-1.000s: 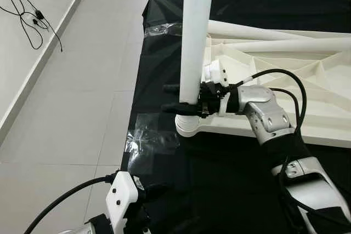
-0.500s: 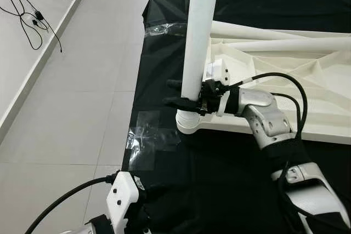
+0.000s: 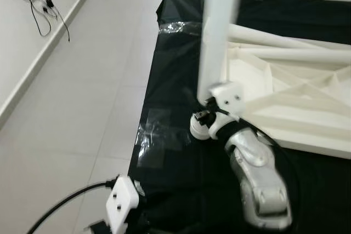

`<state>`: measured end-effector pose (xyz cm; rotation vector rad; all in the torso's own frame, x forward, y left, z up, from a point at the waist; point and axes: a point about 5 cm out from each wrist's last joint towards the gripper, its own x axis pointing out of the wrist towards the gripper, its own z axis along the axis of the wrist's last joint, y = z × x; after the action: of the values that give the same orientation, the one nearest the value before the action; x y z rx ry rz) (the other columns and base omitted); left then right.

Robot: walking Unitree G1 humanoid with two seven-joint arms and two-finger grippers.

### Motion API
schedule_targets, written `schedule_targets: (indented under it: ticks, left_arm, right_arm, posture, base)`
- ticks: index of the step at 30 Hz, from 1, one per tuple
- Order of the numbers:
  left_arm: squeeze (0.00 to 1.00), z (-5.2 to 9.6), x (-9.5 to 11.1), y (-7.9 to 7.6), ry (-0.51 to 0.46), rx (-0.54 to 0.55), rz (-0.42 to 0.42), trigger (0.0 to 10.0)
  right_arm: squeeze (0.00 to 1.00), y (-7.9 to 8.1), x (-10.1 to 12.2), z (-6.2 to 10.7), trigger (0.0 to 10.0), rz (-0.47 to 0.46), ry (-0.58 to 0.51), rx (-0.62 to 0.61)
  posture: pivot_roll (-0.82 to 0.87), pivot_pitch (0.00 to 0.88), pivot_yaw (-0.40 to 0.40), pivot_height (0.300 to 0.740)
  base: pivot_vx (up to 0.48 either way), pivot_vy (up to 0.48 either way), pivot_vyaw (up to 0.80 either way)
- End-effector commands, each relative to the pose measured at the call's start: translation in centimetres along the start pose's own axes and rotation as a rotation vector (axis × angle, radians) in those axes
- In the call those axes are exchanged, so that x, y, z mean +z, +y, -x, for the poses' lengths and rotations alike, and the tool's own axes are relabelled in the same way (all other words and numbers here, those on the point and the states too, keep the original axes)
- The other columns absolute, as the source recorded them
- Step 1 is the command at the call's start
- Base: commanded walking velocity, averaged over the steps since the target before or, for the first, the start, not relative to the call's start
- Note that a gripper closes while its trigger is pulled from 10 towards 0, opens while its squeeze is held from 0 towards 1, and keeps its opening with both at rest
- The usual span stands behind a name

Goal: Building children table

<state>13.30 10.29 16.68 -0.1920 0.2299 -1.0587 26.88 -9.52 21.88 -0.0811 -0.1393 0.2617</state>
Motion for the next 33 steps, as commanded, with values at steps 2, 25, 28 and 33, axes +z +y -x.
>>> schedule_targets:
  ticks: [2,25,28,33]
  left_arm:
    - [0.0,-0.1,-0.4,0.0,0.016,-0.004,0.006,10.0]
    - [0.0,-0.4,-0.6,0.9,0.023,0.007,-0.028,10.0]
    - [0.0,-0.4,-0.6,0.9,0.023,0.006,-0.029,10.0]
    - [0.0,-0.4,-0.5,1.0,0.027,-0.001,-0.035,10.0]
  right_arm:
    - [0.0,2.0,-7.3,2.0,10.0,-0.127,0.377,-0.102]
    - [0.0,2.6,-5.1,0.6,10.0,-0.203,0.279,0.189]
    - [0.0,1.6,-5.1,0.6,10.0,-0.175,0.281,0.235]
    - [0.0,-1.0,-5.0,0.4,10.0,-0.176,0.204,0.397]
  posture:
    - [-0.01,0.32,0.012,0.74]
    - [0.0,0.284,0.013,0.74]
    - [0.0,0.284,0.013,0.74]
    - [0.01,0.293,0.024,0.74]
  base:
    - [0.0,0.0,0.0]
    - [0.0,0.0,0.0]
    - [0.0,0.0,0.0]
    - [0.0,0.0,0.0]
